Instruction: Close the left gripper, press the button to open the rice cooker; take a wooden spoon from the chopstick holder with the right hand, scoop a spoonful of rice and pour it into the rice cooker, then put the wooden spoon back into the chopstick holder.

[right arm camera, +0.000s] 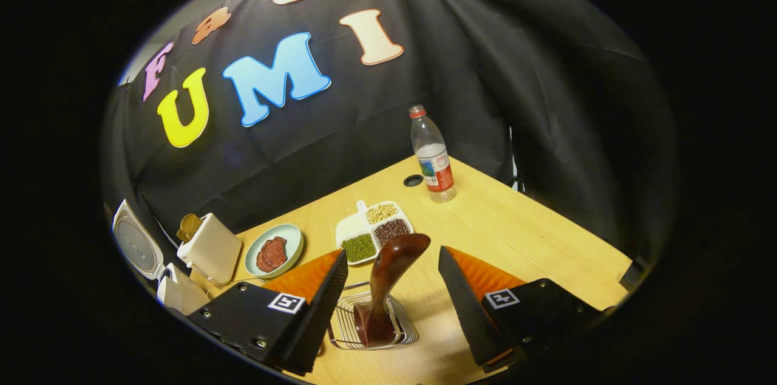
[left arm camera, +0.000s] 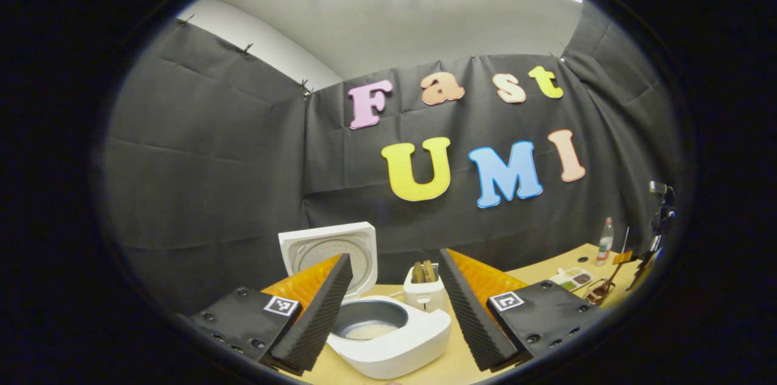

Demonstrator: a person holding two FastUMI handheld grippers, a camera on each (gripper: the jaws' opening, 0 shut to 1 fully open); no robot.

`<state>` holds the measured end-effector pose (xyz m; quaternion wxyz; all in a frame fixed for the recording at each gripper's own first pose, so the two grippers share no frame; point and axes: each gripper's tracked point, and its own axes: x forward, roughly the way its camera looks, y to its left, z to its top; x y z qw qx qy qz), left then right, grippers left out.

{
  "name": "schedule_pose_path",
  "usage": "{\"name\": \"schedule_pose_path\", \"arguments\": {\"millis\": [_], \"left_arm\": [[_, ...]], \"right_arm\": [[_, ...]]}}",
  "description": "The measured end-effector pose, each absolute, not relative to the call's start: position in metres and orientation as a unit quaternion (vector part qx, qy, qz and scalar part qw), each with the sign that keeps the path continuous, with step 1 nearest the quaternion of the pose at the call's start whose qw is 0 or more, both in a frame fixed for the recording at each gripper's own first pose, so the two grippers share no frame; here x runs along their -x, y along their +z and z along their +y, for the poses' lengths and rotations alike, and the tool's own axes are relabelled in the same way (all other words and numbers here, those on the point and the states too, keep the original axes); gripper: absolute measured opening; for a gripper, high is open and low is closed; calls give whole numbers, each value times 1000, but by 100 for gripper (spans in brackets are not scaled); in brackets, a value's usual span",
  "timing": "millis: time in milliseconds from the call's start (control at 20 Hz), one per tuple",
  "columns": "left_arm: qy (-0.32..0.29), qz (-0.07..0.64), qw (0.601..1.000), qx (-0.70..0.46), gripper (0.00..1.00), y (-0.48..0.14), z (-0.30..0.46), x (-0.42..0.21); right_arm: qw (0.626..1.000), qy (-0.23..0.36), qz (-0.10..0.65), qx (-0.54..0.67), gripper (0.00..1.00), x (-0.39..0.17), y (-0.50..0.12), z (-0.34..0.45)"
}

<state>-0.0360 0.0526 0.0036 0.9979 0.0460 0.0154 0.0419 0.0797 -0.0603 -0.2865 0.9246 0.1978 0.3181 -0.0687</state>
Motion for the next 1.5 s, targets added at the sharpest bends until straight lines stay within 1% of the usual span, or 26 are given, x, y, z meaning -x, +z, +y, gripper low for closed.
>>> {"name": "schedule_pose_path", "arguments": {"millis": [50, 100, 150, 200, 250, 300, 350, 400, 450, 500, 650, 700, 1000, 1050, 1100, 1200, 1300, 1500], "left_arm": [[43, 19, 998, -43, 100, 0, 53, 37], [44, 21, 998, -41, 98, -2, 54, 38], [45, 22, 998, -41, 92, -3, 56, 39], [46, 23, 998, -41, 92, -3, 57, 40], [48, 24, 998, -42, 92, -5, 58, 42], [49, 24, 998, -42, 100, -5, 58, 43], [50, 26, 998, -41, 96, -6, 60, 44], [50, 29, 998, -39, 92, -8, 59, 44], [49, 31, 998, -38, 100, -11, 59, 45], [49, 31, 998, -37, 92, -11, 60, 45], [47, 33, 998, -36, 92, -14, 60, 46], [47, 32, 998, -36, 98, -13, 61, 46], [37, 25, 999, -29, 98, -12, 68, 44], [38, 25, 999, -28, 92, -14, 71, 44], [39, 25, 999, -25, 98, -15, 74, 43], [39, 27, 999, -21, 100, -17, 80, 44], [42, 27, 999, -19, 92, -19, 88, 46], [56, 25, 998, -20, 92, -19, 114, 50]], "right_arm": [[923, -66, 324, -199, 89, -77, -290, -57], [921, -60, 329, -200, 83, -78, -292, -54], [919, -54, 334, -202, 82, -77, -294, -51], [918, -47, 338, -203, 68, -77, -294, -47], [916, -45, 346, -199, 57, -74, -297, -46], [916, -51, 344, -200, 39, -77, -302, -46], [911, -33, 352, -211, 21, -71, -296, -38], [908, -22, 356, -220, 21, -69, -294, -34], [908, -17, 356, -219, 16, -71, -293, -29], [910, -2, 357, -211, 12, -70, -289, -26], [923, -5, 349, -163, 12, -67, -279, -26], [926, -4, 344, -157, 12, -66, -272, -26], [951, 9, 289, -113, 12, -76, -207, -20], [954, 15, 279, -112, 12, -78, -195, -15], [956, 21, 270, -114, 12, -80, -186, -9], [959, 32, 256, -118, 12, -84, -169, 7], [960, 44, 247, -122, 12, -89, -158, 25], [958, 65, 247, -129, 12, -94, -155, 61]]}}
